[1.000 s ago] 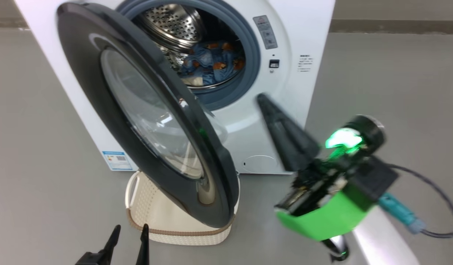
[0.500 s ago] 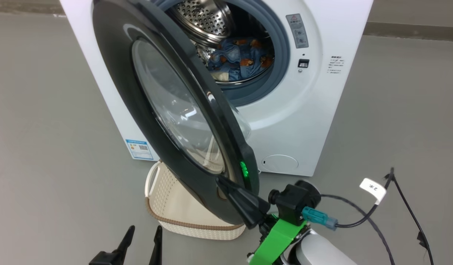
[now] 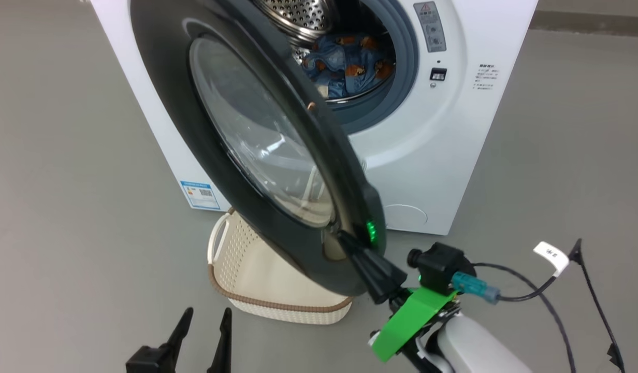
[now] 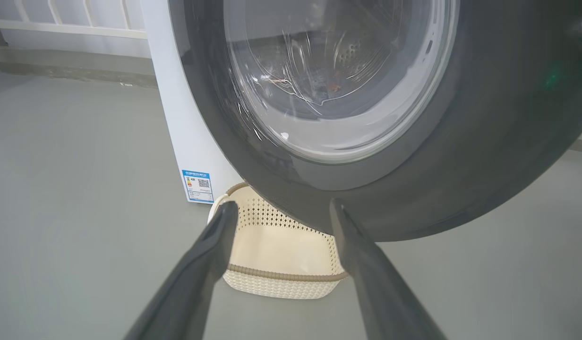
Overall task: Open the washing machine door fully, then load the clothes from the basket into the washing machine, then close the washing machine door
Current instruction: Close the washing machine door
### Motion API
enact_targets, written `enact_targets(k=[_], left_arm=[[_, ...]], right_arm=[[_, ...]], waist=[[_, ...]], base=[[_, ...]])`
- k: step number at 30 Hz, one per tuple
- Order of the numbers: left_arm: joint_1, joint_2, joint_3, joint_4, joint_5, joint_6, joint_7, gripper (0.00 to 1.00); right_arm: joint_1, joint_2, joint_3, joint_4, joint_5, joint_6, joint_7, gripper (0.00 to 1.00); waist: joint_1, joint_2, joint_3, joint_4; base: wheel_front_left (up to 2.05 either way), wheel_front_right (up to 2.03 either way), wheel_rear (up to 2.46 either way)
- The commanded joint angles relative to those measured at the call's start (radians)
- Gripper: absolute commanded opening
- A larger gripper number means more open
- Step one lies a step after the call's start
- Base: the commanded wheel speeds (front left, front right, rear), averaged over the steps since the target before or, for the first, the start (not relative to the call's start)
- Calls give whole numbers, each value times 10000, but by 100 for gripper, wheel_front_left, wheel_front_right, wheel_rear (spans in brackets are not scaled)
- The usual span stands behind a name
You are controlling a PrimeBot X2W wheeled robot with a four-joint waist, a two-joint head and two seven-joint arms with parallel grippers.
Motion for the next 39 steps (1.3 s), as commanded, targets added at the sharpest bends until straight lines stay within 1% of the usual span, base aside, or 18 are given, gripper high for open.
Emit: enact_targets(k=[1, 8, 12, 17, 24, 29, 34, 39], left_arm=[[-519, 47, 256, -343, -86, 84, -135, 100], [-735, 47, 107, -513, -218, 135, -135, 100], [-1010, 47, -143, -694, -334, 173, -135, 100], [-1357, 47, -441, -957, -451, 204, -136, 100], [-2119, 47, -1125, -1435, -653, 257, -136, 100], [-2621, 47, -1490, -1655, -698, 382, -136, 100], [-3119, 47, -2115, -1519, -665, 271, -136, 100], [-3559, 47, -2605, -1556, -731, 309, -136, 100]], right_arm=[[-431, 131, -202, -141, -65, 14, -48, 0], [-811, 131, -878, 50, -258, 14, -48, 0], [-1223, 131, -1366, 147, -584, 14, -48, 0], [-2094, 86, -1913, 149, -1034, 14, -48, 0], [-3678, -532, -2398, 85, -1292, 14, -48, 0], [-4832, -1040, -2590, 156, -1384, 14, -48, 0], [-5708, -1617, -2982, 482, -1459, 14, -48, 0], [-6559, -2051, -3429, 921, -1670, 14, -48, 0]], waist=[[-1, 0, 188, 12], [-1, 0, 705, 87], [-1, 0, 1277, 216], [-1, 0, 2157, 178], [-1, 0, 3534, 168], [-1, 0, 4353, 213], [-1, 0, 4819, 645], [-1, 0, 5086, 1030]], base=[[0, 0, 0], [0, 0, 0], [0, 0, 0], [0, 0, 0], [0, 0, 0], [0, 0, 0], [0, 0, 0], [0, 0, 0]])
